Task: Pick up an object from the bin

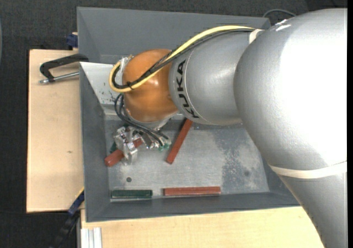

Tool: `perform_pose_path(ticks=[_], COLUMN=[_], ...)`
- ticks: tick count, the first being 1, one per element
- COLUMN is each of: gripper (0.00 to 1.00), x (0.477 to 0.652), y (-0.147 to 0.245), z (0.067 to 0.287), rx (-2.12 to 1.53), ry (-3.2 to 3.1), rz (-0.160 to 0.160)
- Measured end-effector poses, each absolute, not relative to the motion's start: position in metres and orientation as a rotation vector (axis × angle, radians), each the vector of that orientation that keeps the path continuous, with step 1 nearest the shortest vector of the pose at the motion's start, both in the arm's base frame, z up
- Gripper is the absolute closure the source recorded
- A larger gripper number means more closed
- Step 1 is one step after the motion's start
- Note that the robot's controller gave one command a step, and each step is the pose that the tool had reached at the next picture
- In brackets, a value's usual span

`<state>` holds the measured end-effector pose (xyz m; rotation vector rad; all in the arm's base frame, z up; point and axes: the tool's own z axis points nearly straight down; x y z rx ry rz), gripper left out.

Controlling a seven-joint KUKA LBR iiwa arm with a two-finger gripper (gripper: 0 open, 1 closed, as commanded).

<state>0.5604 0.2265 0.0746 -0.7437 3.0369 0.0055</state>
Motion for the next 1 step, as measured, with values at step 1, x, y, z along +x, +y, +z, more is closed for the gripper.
perform_pose_path(ticks=[1], gripper=[1.0], x=[0.5783], y=[0.2248], z=[0.263], rx=[-0.744], ry=[3.035], rz=[0.005])
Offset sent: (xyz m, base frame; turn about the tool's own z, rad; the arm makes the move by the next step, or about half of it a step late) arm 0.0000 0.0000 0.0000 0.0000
